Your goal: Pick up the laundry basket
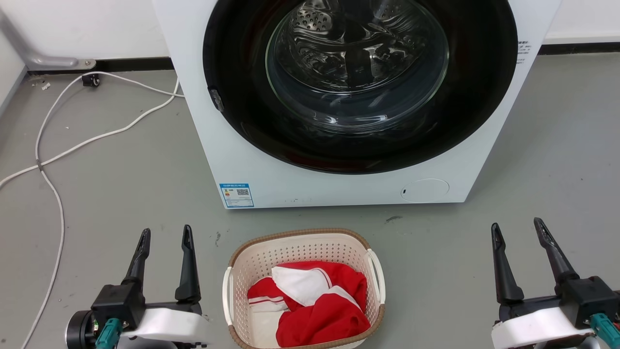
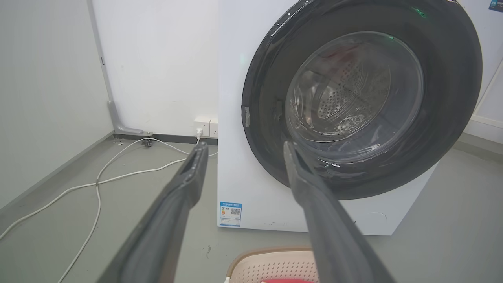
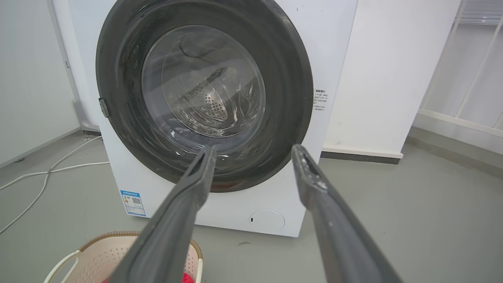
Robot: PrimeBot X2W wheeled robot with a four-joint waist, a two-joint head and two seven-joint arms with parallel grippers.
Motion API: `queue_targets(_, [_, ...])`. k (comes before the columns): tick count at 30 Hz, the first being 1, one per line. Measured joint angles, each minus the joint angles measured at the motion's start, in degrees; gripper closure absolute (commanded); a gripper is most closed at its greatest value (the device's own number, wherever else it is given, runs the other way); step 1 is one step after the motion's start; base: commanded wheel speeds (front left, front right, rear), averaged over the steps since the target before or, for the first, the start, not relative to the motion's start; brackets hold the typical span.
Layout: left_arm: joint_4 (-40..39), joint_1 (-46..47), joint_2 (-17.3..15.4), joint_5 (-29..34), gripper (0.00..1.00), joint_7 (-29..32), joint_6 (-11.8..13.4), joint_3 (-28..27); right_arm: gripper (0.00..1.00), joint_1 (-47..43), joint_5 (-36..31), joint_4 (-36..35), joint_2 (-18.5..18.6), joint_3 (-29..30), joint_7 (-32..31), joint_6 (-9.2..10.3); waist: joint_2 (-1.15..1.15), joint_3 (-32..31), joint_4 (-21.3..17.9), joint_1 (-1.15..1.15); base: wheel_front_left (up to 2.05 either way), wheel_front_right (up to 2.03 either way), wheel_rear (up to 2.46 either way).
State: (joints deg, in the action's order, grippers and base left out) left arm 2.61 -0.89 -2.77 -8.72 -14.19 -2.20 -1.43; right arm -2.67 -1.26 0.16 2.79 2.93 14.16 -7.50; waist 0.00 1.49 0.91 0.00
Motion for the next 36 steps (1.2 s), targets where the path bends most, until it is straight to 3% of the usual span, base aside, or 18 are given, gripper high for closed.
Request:
queue_targets(9, [-0.3,-0.2,0.0,3.5,0.00,-0.7,0.7,0.1,0.00,-0.1,-2.3,0.0,0.0,0.6,0.9,0.00,0.00,0.2,0.1,0.00,0.00,0.00,0.00])
queue_targets(36, [0.1,-0.6,0.0,3.4,0.00,-0.8,1.2,0.0,0.00,-0.3,1.3,2.0,0.0,0.3,0.9,0.00,0.00,0.3,0.2,0.00,0.00,0.00,0.00])
